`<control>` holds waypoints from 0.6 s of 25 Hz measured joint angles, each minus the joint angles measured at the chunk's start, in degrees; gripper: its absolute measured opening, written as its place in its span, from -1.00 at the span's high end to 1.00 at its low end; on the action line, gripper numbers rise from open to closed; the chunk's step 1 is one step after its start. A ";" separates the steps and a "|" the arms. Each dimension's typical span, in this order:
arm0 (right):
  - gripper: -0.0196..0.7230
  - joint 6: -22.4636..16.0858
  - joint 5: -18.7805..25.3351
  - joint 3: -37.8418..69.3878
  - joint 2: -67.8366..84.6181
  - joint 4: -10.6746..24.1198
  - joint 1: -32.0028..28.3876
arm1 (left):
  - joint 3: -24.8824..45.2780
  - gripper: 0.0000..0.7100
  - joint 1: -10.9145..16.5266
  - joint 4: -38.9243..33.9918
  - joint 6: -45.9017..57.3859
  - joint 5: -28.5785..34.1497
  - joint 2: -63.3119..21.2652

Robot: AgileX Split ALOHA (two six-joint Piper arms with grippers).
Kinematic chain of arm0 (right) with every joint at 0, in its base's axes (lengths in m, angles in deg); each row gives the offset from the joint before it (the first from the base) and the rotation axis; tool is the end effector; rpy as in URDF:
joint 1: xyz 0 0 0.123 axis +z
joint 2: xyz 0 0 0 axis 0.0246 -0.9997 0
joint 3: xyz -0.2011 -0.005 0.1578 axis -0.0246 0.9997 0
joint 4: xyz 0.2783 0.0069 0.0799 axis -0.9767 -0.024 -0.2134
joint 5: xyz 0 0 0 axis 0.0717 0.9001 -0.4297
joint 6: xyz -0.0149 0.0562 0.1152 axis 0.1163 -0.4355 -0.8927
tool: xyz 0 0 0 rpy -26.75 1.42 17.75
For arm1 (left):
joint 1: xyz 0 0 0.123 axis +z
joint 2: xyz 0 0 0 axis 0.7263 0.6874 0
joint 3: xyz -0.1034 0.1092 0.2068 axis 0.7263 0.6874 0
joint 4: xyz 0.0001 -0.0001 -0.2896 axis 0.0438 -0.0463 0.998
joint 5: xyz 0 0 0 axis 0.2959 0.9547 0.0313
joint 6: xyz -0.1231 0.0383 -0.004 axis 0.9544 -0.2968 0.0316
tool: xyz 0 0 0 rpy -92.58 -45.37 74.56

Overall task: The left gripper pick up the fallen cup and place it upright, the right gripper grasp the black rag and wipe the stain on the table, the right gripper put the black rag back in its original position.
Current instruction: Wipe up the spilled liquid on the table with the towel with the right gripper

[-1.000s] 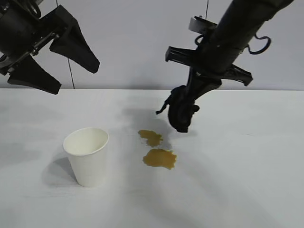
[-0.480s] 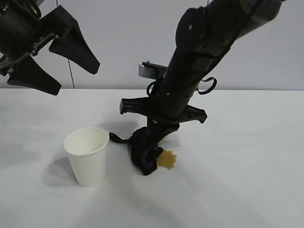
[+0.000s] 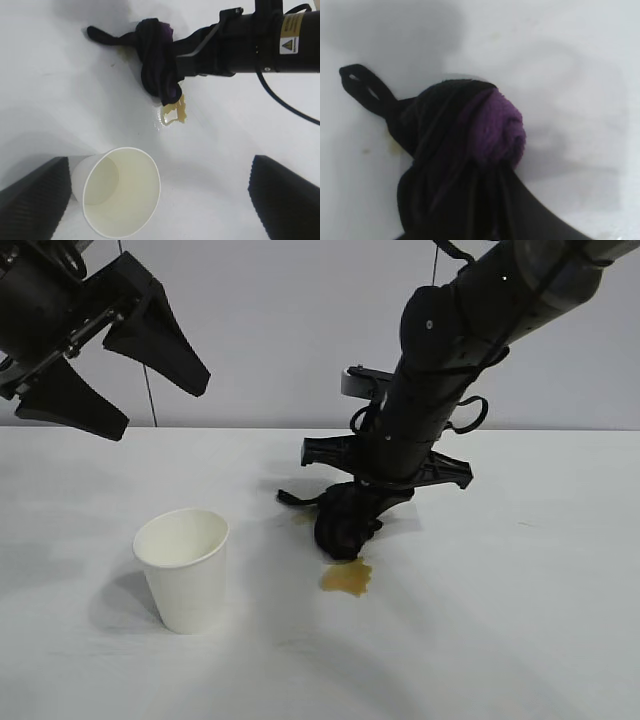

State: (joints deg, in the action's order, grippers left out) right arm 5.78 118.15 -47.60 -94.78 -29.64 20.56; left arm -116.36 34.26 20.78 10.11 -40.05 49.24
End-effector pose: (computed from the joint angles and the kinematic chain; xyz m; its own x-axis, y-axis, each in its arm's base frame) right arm 0.4343 0.1799 0.0408 -0.9366 -0.0470 -0.3472 -0.1032 0.9840 0.1450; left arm 0.3571 -0.1497 0.1665 -0.8683 0.1289 -0.4791 0.3910 0.7722 -0.5008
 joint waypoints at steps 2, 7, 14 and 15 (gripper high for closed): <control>0.84 2.40 2.22 0.26 0.89 -2.31 -0.04 | 0.00 -0.95 0.00 0.00 0.00 -0.02 0.00; 0.84 6.31 6.34 0.59 2.85 -3.96 0.76 | 0.00 -0.95 0.00 -0.06 0.00 -0.24 0.00; 0.84 8.75 7.34 2.09 2.85 -3.12 7.63 | 0.00 -0.95 0.00 -0.12 0.00 -0.87 0.00; 0.84 8.61 6.78 2.55 2.85 -2.91 8.34 | 0.00 -0.95 0.00 -0.12 0.00 -0.87 0.00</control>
State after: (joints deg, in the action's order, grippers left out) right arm 14.39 124.93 -45.05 -91.93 -32.56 28.90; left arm -116.36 34.26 20.66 10.11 -40.92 49.24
